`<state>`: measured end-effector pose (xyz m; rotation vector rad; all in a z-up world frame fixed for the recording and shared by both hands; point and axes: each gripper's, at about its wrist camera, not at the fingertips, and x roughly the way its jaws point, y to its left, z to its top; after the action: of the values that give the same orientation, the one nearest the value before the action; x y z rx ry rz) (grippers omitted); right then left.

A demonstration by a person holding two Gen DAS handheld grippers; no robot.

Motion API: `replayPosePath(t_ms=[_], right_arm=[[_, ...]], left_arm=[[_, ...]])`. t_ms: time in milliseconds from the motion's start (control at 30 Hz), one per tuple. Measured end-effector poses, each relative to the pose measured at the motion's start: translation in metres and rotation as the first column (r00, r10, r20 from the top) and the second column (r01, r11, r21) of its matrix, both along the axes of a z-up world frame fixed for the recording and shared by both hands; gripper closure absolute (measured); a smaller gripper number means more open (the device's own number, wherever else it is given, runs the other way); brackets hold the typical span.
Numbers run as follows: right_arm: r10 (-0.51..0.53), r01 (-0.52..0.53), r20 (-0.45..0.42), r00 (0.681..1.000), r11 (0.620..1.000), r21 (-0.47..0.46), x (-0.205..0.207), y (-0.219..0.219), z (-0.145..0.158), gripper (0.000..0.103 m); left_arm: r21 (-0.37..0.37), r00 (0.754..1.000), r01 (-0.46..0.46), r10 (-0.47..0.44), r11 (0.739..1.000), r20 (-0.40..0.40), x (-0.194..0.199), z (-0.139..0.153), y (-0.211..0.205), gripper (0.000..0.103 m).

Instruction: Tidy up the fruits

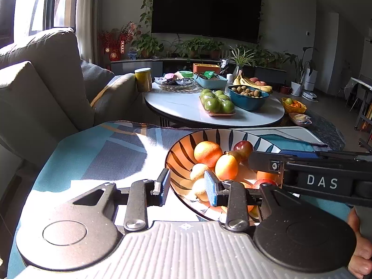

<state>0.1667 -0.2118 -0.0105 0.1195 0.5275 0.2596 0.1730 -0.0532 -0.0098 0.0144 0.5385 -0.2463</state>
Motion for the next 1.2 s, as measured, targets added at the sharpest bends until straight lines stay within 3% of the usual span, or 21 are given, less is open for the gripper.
replayPosePath(t_ms=[767, 1200], right_arm=[[-0.066, 0.066, 0.041, 0.997, 0.998, 0.007, -0.058, -0.004, 0.035, 0.022], [-0.132, 0.131, 0.039, 0.991, 0.991, 0.021, -0.096, -0.008, 0.032, 0.022]], left_arm=[[-0.021, 0.998, 0.001, 0.001, 1.000, 0.059, -0.068, 0.036, -0.002, 0.073], [-0.004, 1.000, -0.024, 0.024, 1.000, 0.017, -0.111, 0.033, -0.008, 0.073]])
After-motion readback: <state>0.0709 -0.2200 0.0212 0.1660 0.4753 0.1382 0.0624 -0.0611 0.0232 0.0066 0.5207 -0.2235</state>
